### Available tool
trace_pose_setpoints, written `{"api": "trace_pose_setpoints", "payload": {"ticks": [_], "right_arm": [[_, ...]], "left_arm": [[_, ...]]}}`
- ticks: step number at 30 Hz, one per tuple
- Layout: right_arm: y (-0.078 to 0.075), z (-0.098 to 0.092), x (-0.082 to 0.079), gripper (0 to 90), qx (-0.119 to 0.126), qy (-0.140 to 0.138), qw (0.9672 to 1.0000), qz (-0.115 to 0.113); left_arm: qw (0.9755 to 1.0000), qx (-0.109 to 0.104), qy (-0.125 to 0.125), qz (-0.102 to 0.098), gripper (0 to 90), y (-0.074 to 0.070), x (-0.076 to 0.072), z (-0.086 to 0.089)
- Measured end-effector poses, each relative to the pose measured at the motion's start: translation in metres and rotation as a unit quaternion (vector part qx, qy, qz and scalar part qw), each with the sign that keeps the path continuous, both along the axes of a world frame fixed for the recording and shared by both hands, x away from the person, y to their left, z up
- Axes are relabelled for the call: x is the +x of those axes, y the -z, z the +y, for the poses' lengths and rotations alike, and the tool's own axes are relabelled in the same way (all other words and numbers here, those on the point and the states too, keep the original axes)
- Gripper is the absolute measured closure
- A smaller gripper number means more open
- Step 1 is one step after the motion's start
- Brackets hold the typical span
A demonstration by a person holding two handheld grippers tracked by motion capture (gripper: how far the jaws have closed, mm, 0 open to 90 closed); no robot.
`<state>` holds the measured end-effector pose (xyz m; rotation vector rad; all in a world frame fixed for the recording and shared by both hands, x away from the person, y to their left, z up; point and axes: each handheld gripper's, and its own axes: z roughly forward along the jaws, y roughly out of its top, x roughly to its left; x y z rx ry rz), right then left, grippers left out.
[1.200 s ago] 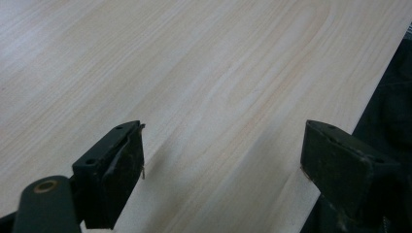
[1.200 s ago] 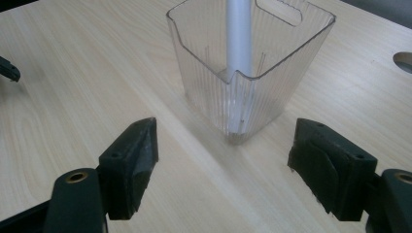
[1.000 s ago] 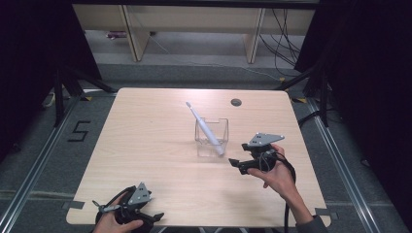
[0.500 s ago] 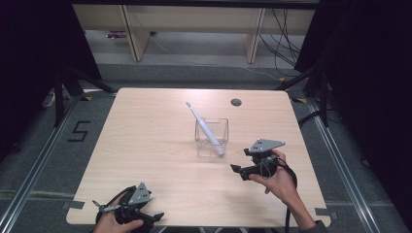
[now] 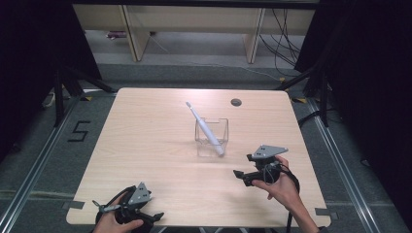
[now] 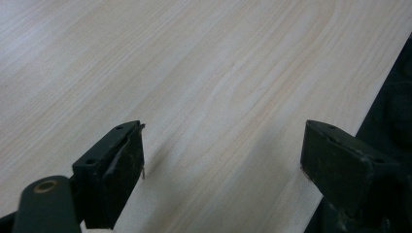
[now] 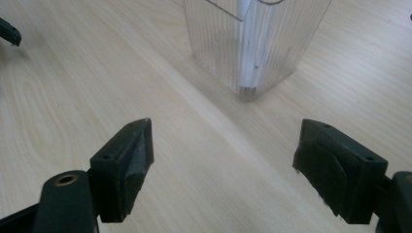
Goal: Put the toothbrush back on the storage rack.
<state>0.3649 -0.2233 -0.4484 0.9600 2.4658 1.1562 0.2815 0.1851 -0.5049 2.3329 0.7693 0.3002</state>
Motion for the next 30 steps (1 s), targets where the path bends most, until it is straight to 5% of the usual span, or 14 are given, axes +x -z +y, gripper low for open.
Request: {"api": "trace_pose_setpoints", "payload": {"ticks": [2, 3, 17, 18, 20, 22, 24, 30], "right_arm": [[0.001, -0.002, -0.003, 21.7, 0.001, 0.010, 0.9999, 0.010], [0.002, -0.005, -0.001, 21.7, -0.005, 0.000, 0.9999, -0.011], [0.015, -0.012, -0.014, 22.1, 0.004, 0.016, 0.9998, 0.015], [0.016, -0.015, -0.013, 22.1, -0.001, 0.007, 1.0000, -0.001], [0.017, -0.015, -0.017, 22.1, 0.004, 0.018, 0.9997, 0.017], [0.020, -0.018, -0.017, 22.1, -0.001, 0.012, 0.9999, 0.006], [0.021, -0.018, -0.021, 22.0, 0.005, 0.022, 0.9994, 0.028], [0.027, -0.024, -0.025, 20.8, 0.001, 0.017, 0.9996, 0.022]], "left_arm": [[1.0000, 0.000, 0.000, 0.000, 15.2, 0.000, 0.000, 0.000], [1.0000, 0.000, -0.001, 0.000, 15.2, 0.000, 0.000, 0.000], [1.0000, 0.001, 0.002, 0.003, 15.2, -0.001, 0.000, 0.001], [1.0000, 0.001, 0.001, 0.002, 15.2, -0.001, 0.001, 0.000], [1.0000, 0.001, 0.001, 0.002, 15.2, -0.001, 0.001, 0.001], [1.0000, 0.002, 0.002, 0.003, 15.2, -0.001, 0.001, 0.001], [1.0000, 0.001, 0.001, 0.002, 15.2, -0.001, 0.001, 0.000], [1.0000, 0.000, 0.001, 0.001, 15.2, -0.001, 0.000, 0.000]]}}
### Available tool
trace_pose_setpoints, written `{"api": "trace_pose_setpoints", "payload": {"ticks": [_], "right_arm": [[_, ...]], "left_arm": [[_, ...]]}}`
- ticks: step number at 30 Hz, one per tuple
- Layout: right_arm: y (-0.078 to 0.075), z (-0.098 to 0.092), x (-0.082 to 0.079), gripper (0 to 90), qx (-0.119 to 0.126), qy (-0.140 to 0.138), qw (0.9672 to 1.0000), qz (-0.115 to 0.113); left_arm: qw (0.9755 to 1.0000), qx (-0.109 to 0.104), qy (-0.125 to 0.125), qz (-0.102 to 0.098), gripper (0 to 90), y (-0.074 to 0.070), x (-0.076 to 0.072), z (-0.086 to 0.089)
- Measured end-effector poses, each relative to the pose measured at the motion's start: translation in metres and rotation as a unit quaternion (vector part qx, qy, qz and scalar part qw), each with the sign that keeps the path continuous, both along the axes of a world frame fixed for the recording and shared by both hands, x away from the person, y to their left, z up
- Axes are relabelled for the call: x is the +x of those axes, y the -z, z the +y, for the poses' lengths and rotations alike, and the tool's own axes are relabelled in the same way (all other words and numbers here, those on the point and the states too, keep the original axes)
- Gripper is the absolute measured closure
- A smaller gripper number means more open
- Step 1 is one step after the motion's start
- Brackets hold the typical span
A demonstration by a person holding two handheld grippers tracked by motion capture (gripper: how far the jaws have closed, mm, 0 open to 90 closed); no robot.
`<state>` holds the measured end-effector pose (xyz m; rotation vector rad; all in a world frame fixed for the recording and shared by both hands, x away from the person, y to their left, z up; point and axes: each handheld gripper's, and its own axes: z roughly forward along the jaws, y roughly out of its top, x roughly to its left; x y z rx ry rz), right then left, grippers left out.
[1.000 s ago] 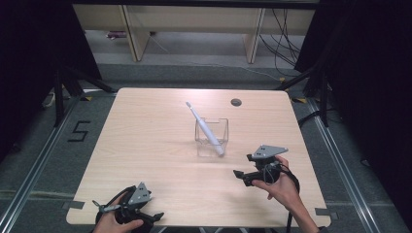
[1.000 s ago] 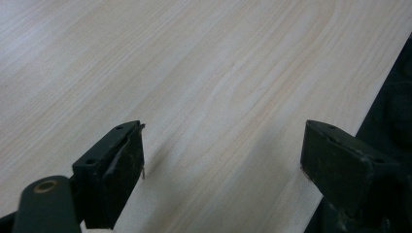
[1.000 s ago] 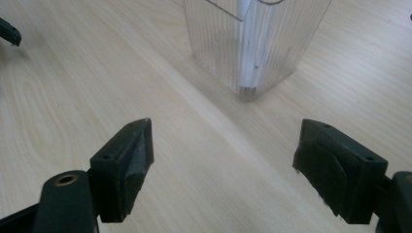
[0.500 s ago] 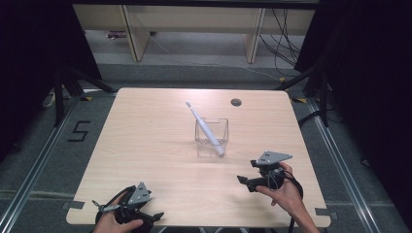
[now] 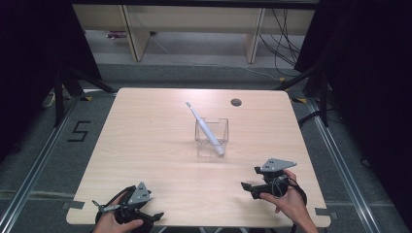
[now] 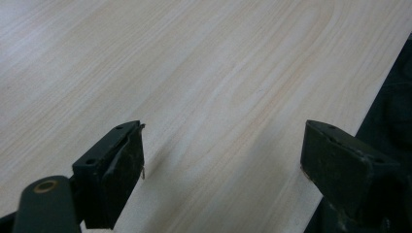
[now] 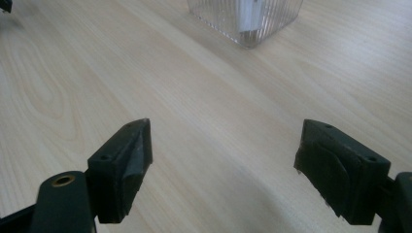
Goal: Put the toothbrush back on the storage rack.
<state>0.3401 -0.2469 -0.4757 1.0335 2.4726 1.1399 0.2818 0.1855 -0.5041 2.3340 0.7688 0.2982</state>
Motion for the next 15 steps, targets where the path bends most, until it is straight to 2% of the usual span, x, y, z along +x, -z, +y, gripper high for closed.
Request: {"api": "trace_pose_setpoints", "payload": {"ticks": [1, 2, 7, 8, 10, 11, 12, 13, 15], "right_arm": [[0.000, 0.001, -0.003, 20.7, 0.002, 0.011, 0.9999, 0.007], [0.001, -0.001, -0.002, 20.5, -0.002, 0.003, 1.0000, -0.001], [0.003, -0.002, -0.006, 19.9, 0.002, -0.003, 1.0000, 0.003], [0.004, -0.002, -0.006, 19.8, 0.001, -0.007, 1.0000, -0.003], [0.004, -0.002, -0.008, 19.8, 0.001, -0.003, 1.0000, 0.005], [0.005, -0.002, -0.009, 19.8, 0.001, -0.004, 1.0000, -0.003], [0.005, 0.000, -0.012, 19.7, 0.008, 0.009, 0.9998, 0.015], [0.006, -0.002, -0.010, 19.7, 0.004, -0.011, 0.9999, 0.005], [0.006, 0.000, -0.014, 19.4, 0.005, 0.005, 0.9998, 0.016]], "left_arm": [[1.0000, -0.002, 0.001, -0.002, 15.2, 0.000, 0.000, 0.000], [1.0000, -0.002, 0.000, -0.001, 15.2, 0.000, 0.000, 0.000], [1.0000, -0.001, 0.001, -0.002, 15.2, 0.000, 0.000, 0.000], [1.0000, -0.002, 0.000, -0.002, 15.2, 0.000, 0.000, 0.000], [1.0000, -0.001, 0.001, -0.002, 15.2, 0.000, 0.000, 0.000], [1.0000, -0.001, 0.000, -0.002, 15.2, 0.000, 0.000, 0.000], [1.0000, -0.001, 0.001, -0.003, 15.2, 0.000, 0.000, 0.000], [1.0000, -0.003, 0.001, -0.002, 15.2, 0.000, -0.001, 0.000], [1.0000, -0.002, 0.001, -0.003, 15.2, -0.001, -0.001, 0.000]]}}
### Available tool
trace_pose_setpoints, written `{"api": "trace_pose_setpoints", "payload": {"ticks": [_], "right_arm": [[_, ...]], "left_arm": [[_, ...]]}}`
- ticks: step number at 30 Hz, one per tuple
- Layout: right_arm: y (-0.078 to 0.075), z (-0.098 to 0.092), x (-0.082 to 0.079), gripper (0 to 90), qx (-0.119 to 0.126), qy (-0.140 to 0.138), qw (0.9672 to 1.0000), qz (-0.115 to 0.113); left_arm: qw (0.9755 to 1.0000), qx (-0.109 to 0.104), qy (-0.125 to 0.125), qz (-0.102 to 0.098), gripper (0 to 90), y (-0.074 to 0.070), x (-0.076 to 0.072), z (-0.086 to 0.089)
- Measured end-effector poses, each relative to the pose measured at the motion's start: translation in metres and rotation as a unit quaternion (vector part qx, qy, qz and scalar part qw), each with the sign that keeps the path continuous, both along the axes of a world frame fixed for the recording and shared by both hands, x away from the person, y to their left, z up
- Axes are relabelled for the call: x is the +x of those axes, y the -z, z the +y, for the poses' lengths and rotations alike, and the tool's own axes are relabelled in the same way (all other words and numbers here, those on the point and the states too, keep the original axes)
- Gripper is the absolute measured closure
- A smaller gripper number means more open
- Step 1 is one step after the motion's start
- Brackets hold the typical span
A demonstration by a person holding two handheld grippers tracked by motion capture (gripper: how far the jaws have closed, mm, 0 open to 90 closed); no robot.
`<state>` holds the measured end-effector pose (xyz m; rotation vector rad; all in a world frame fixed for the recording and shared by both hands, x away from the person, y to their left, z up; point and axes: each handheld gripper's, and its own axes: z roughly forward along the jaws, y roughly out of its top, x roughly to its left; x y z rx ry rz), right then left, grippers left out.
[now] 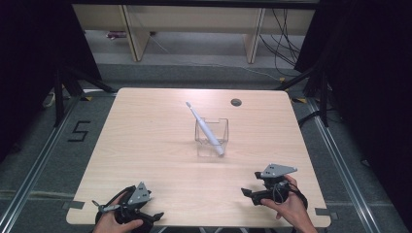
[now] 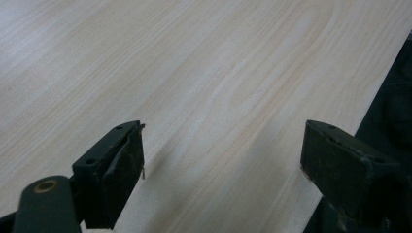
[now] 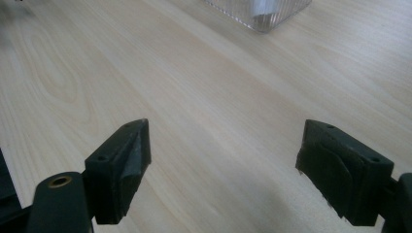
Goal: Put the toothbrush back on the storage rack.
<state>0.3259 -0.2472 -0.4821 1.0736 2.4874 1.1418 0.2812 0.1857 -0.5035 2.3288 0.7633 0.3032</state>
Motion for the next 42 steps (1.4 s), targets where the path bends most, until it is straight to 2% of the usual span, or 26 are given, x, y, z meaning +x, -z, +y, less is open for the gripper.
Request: {"api": "trace_pose_setpoints", "payload": {"ticks": [1, 2, 3, 4, 6, 7, 9, 10, 13, 14, 15, 16, 18, 20, 22, 25, 29, 30, 32, 34, 35, 36, 39, 40, 42], "right_arm": [[0.001, -0.001, 0.002, 19.3, -0.004, -0.011, 0.9999, -0.011], [0.002, -0.001, 0.001, 19.2, -0.004, -0.007, 0.9999, -0.013], [0.002, -0.001, 0.000, 18.9, -0.003, -0.008, 0.9999, -0.009], [0.002, 0.000, -0.003, 18.7, -0.004, -0.003, 1.0000, 0.006], [0.003, -0.002, -0.002, 18.7, -0.007, -0.016, 0.9998, -0.010], [0.002, -0.001, -0.005, 18.5, -0.003, -0.009, 1.0000, -0.002], [0.003, -0.003, -0.004, 17.9, -0.008, -0.015, 0.9998, -0.013], [0.004, -0.002, -0.007, 17.9, -0.002, -0.005, 1.0000, 0.000], [0.005, -0.004, -0.008, 17.7, -0.015, -0.009, 0.9998, -0.006], [0.006, -0.004, -0.008, 17.6, -0.013, -0.007, 0.9999, -0.004], [0.007, -0.004, -0.007, 17.6, -0.014, -0.018, 0.9997, -0.009], [0.006, -0.003, -0.012, 17.6, -0.013, 0.004, 0.9998, 0.013], [0.007, -0.005, -0.009, 17.5, -0.020, -0.015, 0.9997, -0.007], [0.007, -0.005, -0.009, 17.5, -0.023, -0.016, 0.9996, -0.007], [0.007, -0.004, -0.011, 17.5, -0.021, -0.009, 0.9997, 0.003], [0.007, -0.005, -0.010, 17.5, -0.020, -0.021, 0.9996, -0.002], [0.006, -0.006, -0.010, 17.4, -0.022, -0.012, 0.9997, -0.007], [0.006, -0.005, -0.012, 17.3, -0.017, -0.005, 0.9998, 0.004], [0.007, -0.006, -0.010, 17.3, -0.025, -0.017, 0.9995, -0.012], [0.008, -0.005, -0.010, 17.3, -0.020, -0.021, 0.9996, 0.000], [0.007, -0.005, -0.010, 17.3, -0.026, -0.021, 0.9994, -0.010], [0.007, -0.003, -0.012, 17.3, -0.018, -0.007, 0.9998, 0.008], [0.007, -0.005, -0.010, 17.4, -0.026, -0.021, 0.9994, -0.006], [0.008, -0.004, -0.011, 17.3, -0.022, -0.017, 0.9996, 0.004], [0.008, -0.004, -0.010, 17.3, -0.023, -0.018, 0.9996, 0.004]], "left_arm": [[1.0000, 0.000, 0.000, 0.000, 15.2, 0.000, 0.000, 0.000], [1.0000, 0.000, 0.000, 0.000, 15.2, 0.000, 0.000, 0.000], [1.0000, 0.000, 0.000, 0.000, 15.2, 0.000, 0.000, 0.000], [1.0000, -0.001, -0.001, -0.001, 15.2, 0.000, 0.000, 0.000], [1.0000, 0.000, 0.001, -0.001, 15.2, -0.001, 0.000, 0.000], [1.0000, -0.002, 0.000, -0.002, 15.2, -0.001, 0.000, 0.000], [1.0000, 0.000, 0.001, -0.002, 15.2, -0.001, 0.000, 0.000], [1.0000, 0.000, 0.002, -0.001, 15.2, -0.001, 0.000, 0.000], [1.0000, 0.000, 0.002, 0.000, 15.2, 0.000, 0.000, 0.000], [1.0000, 0.003, 0.003, 0.003, 15.2, 0.000, 0.000, 0.000], [1.0000, 0.003, 0.003, 0.003, 15.2, 0.000, 0.000, 0.000], [1.0000, 0.003, 0.003, 0.003, 15.2, -0.001, 0.000, 0.000], [1.0000, 0.000, 0.001, -0.001, 15.2, 0.000, 0.000, 0.000], [1.0000, 0.000, 0.001, -0.001, 15.2, 0.000, 0.000, 0.000], [1.0000, 0.000, 0.001, -0.001, 15.2, 0.000, 0.000, 0.000], [1.0000, 0.003, 0.003, 0.003, 15.2, 0.000, 0.000, 0.000], [1.0000, 0.002, 0.001, 0.001, 15.2, 0.000, 0.000, 0.000], [1.0000, 0.000, 0.000, -0.001, 15.2, 0.000, 0.000, 0.000], [1.0000, 0.001, 0.002, 0.001, 15.2, 0.000, 0.000, 0.000], [1.0000, 0.003, 0.003, 0.003, 15.2, 0.000, 0.000, 0.000], [1.0000, 0.003, 0.003, 0.003, 15.2, 0.000, 0.000, 0.000], [1.0000, 0.002, 0.002, 0.002, 15.2, 0.000, 0.000, 0.000], [1.0000, -0.001, 0.001, 0.000, 15.2, 0.000, 0.000, -0.001], [1.0000, -0.001, 0.001, 0.000, 15.2, 0.000, 0.000, 0.000], [1.0000, -0.001, 0.000, 0.000, 15.2, 0.000, 0.000, 0.000]]}}
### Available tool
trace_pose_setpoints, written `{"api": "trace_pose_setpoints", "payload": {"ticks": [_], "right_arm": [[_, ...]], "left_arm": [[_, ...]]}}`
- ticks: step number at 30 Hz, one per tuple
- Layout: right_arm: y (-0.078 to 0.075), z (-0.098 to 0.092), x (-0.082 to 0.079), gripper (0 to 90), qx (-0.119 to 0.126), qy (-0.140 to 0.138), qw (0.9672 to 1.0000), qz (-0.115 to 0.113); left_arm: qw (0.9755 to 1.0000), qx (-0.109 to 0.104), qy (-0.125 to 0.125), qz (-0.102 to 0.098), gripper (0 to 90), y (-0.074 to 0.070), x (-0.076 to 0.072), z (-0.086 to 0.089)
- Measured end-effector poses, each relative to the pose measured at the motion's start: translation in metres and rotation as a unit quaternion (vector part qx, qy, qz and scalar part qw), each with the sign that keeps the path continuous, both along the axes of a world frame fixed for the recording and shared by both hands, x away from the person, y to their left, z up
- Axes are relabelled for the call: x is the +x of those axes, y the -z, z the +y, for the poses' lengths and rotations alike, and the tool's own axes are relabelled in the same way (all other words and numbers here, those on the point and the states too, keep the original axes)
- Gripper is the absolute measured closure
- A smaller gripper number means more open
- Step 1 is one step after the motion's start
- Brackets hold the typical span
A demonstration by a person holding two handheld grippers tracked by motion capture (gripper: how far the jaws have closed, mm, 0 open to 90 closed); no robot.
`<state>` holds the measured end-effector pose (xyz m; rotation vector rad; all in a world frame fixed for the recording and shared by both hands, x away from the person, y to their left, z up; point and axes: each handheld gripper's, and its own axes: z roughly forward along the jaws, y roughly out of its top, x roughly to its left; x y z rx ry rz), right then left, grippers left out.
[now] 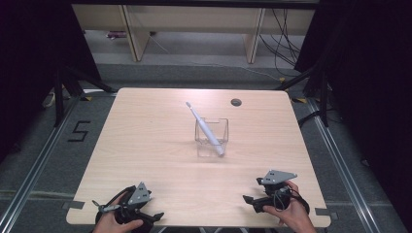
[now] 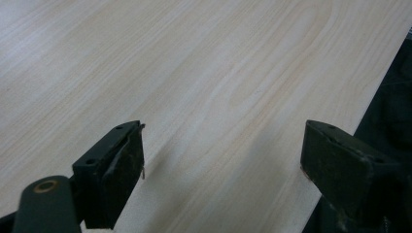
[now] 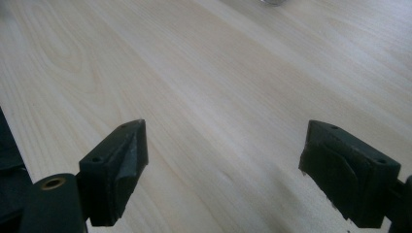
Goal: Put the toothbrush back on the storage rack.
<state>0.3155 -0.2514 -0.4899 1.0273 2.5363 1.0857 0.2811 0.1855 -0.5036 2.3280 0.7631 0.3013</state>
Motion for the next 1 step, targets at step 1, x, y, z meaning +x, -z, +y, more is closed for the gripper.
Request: {"api": "trace_pose_setpoints", "payload": {"ticks": [1], "right_arm": [[0.0003, 0.0000, 0.0002, 17.3, -0.001, -0.001, 1.0000, -0.001]], "left_arm": [[1.0000, 0.000, 0.000, 0.000, 15.2, -0.0001, 0.0000, 0.0001]]}}
